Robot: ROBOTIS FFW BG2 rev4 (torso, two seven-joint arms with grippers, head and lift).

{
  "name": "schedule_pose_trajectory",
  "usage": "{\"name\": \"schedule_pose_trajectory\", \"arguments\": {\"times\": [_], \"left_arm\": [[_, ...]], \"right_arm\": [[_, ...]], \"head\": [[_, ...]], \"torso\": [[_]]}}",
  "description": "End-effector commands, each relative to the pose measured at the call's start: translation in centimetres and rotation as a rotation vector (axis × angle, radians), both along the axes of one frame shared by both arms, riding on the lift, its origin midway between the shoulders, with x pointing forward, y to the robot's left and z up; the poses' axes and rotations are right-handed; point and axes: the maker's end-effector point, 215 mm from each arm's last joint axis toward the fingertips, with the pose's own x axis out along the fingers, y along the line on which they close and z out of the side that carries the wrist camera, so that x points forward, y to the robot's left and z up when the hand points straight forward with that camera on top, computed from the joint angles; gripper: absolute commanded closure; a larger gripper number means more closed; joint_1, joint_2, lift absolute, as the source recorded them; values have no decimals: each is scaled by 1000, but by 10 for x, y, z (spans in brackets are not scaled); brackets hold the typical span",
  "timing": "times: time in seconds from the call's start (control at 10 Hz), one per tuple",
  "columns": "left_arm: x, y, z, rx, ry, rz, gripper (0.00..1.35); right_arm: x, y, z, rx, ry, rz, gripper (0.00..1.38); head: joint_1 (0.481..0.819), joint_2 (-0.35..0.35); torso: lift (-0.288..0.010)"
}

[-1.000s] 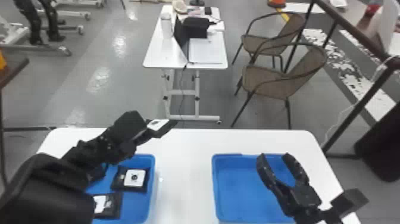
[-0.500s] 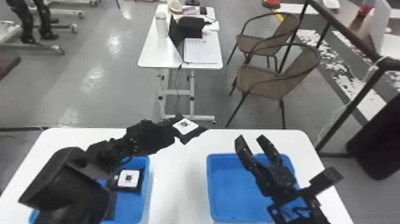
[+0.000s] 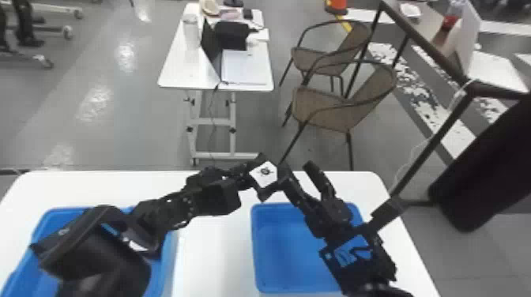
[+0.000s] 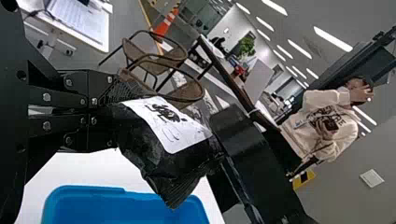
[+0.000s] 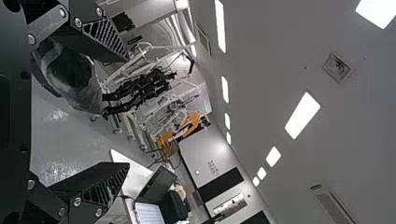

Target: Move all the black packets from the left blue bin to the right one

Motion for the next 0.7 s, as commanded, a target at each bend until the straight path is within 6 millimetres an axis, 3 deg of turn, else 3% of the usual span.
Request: {"name": "schedule_pose_trajectory", "arguments": {"times": [0.0,0.1,0.2,0.3,0.4,0.5,0.6], "left_arm": [[-3,-12,0,-8,1,-19,1108],[-3,-13,2,-18,0,-14,1108],[-2,-12,3,-26,1,-10,1108],[-2,-12,3,-27,-1,-9,1108],[-2,-13,4,-31,-1,-8,1108],[-2,-14,5,-32,-3,-9,1108],[-2,-14,5,-33,-5,-8,1107]], "right_arm": [[5,10,5,18,-2,13,239],[5,16,5,15,2,24,242],[4,19,-2,6,19,33,332],[4,22,-10,5,47,45,771],[4,23,-12,4,60,43,1003],[4,23,-11,-2,58,44,1052],[4,22,-13,10,63,42,1288]], "head": [[695,-172],[695,-180],[695,-179],[695,-176],[695,-174],[695,-171],[695,-170]], "torso": [[0],[0],[0],[0],[0],[0],[0]]}}
